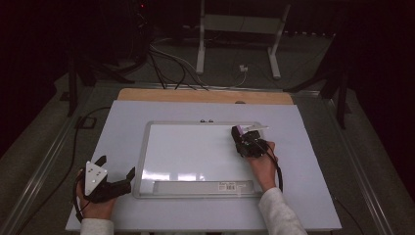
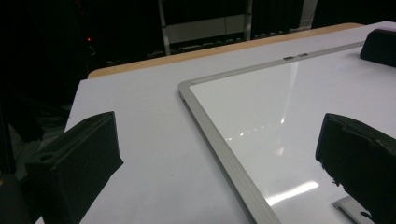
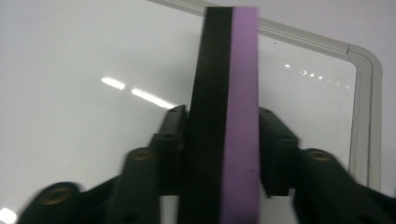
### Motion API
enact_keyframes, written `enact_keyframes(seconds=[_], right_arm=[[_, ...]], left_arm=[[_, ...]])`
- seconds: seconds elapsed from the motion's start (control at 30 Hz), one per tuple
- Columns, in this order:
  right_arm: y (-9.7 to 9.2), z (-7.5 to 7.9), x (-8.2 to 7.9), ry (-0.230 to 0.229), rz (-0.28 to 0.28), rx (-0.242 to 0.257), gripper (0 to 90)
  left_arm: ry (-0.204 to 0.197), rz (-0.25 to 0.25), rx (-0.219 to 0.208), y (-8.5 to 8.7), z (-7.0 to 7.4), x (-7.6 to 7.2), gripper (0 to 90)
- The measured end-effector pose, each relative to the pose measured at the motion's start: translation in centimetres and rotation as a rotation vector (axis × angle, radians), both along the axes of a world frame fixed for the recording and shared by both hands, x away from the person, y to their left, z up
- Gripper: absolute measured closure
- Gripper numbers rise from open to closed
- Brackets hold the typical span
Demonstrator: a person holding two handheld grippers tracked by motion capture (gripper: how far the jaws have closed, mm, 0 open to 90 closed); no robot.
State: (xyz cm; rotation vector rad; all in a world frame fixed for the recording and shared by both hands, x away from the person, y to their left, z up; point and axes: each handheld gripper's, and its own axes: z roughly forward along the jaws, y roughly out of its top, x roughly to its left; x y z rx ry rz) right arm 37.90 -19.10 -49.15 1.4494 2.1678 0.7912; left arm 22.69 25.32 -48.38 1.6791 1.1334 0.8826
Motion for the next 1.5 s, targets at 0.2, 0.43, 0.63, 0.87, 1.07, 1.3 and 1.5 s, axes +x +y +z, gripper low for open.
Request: enact_keyframes(seconds=[0.2,0.43,0.63,0.87,1.07,1.3,1.5], right_arm=[[0.0,0.0,-0.2,-0.004,-0.005,-0.003,63.4],[-0.1,0.0,-0.8,-0.003,-0.019,0.003,63.6],[-0.4,-0.1,-1.5,-0.014,-0.031,0.006,63.8],[-0.9,1.4,-2.7,-0.073,-0.055,0.031,63.8],[-1.5,1.0,-4.2,-0.047,-0.066,0.032,63.7],[-2.6,1.2,-5.6,-0.042,-0.083,0.037,63.6],[-3.5,1.3,-7.1,-0.039,-0.091,0.035,63.6]], left_arm=[[0.000,0.001,0.001,0.1,0.0,0.0,0.7],[0.000,0.001,0.002,0.1,0.0,0.0,0.7],[-0.001,0.001,0.002,0.0,0.0,0.0,0.7],[0.000,0.000,0.002,-0.1,0.0,0.0,0.7],[0.001,-0.001,0.004,-0.1,0.0,0.0,0.7],[0.001,-0.001,0.006,-0.1,0.0,0.0,0.7],[0.002,-0.002,0.008,-0.2,0.0,0.0,0.7]])
